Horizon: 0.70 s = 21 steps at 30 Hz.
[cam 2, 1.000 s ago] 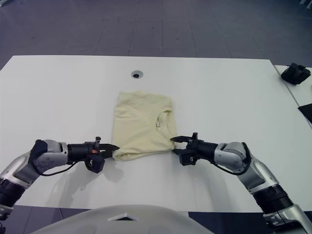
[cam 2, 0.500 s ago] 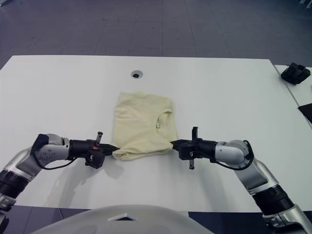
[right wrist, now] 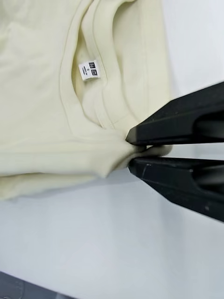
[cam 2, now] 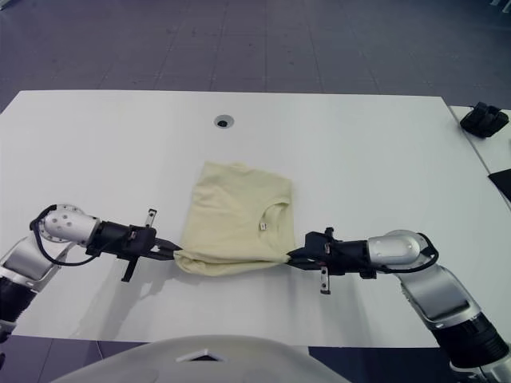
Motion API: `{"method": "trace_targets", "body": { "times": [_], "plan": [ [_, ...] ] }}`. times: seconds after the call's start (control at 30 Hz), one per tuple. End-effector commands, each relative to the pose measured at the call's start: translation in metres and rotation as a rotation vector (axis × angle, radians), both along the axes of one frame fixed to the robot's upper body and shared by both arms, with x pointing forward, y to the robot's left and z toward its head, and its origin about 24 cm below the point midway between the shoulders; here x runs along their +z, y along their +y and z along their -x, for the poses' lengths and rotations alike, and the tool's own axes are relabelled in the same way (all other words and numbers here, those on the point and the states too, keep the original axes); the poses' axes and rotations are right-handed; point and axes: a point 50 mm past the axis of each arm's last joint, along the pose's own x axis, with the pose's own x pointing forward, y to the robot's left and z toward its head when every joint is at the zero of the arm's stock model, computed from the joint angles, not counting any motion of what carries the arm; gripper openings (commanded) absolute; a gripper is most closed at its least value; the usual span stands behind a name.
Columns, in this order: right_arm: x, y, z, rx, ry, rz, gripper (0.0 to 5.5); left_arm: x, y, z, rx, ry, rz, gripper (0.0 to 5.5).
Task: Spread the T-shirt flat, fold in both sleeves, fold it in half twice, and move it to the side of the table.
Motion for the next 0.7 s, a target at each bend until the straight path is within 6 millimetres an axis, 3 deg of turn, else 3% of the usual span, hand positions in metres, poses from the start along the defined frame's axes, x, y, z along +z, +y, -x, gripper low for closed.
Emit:
{"method": "trace_targets", "body": {
  "times": [0.03, 0.33, 0.7],
  "plan": [
    [0.021, -0.005, -0.009, -0.036, 0.093, -0.082, 0.18, 0.018, 0.003, -0.008, 0.057, 0.128, 0.049, 0.00],
    [0.036, -0.014, -0.038, -0.161, 0.256, -0.228, 0.18, 0.036, 0.000, -0.042, 0.255, 0.372, 0.208, 0.00],
    [0.037, -0.035, -0.095, -0.353, 0.331, -0.346, 0.18, 0.046, -0.005, -0.090, 0.414, 0.427, 0.348, 0.00]
  ]
}}
